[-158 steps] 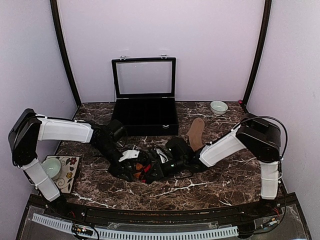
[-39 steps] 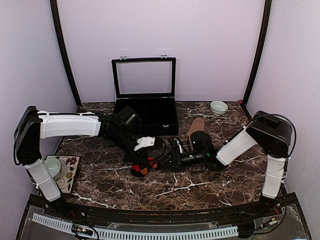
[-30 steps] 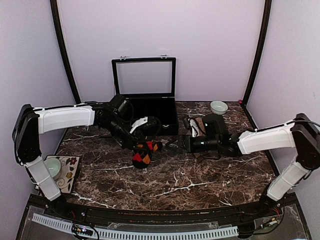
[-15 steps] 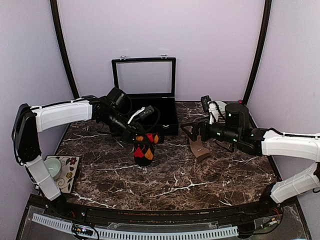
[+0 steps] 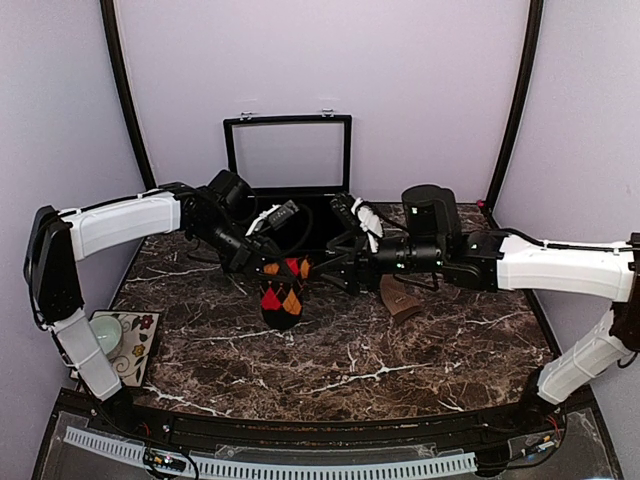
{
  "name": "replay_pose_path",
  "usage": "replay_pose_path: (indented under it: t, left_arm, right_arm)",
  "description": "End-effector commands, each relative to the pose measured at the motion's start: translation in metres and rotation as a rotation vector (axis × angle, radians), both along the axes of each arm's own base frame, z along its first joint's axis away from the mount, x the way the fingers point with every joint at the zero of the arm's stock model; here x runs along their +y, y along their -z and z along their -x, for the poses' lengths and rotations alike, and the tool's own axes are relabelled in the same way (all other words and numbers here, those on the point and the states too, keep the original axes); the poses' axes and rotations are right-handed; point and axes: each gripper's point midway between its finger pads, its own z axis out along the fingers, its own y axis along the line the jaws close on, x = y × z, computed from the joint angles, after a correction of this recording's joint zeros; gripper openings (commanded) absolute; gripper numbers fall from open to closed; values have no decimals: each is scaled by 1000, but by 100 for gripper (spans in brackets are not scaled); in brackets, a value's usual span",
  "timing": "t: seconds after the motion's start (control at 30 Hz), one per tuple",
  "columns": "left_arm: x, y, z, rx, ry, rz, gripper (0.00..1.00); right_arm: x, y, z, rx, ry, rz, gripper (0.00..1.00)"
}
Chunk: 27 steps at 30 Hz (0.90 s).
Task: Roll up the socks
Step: Roll the sock.
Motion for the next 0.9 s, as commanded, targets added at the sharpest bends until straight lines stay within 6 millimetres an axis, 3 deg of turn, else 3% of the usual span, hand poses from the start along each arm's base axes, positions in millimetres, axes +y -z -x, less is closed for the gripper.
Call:
replay_pose_path:
  t: [0.0,0.27,0.43,0.53,0.6,0.73,0.87]
  left_arm:
    - [3,-11,11,28,43,26,0]
    - [4,-14,13,18,49,32,0]
    - [5,-14,13,15,50,31,0]
    - [5,-17,13,7,49,36,0]
    - [5,-18,13,-1,47,38,0]
    - [5,-20,11,-39,38,31,17]
    - [8,-21,8,-152,22,19,28]
  right_arm:
    - [15,-5,12,-31,-114,30,70]
    - [31,7,11,21,-169,89,47]
    - [39,13,13,66,-197,83,43]
    - [41,11,13,81,-200,75,33]
    - [45,21,11,114,-202,81,23]
    - [50,24,6,159,-170,52,1]
    - [52,31,-4,222,-109,12,0]
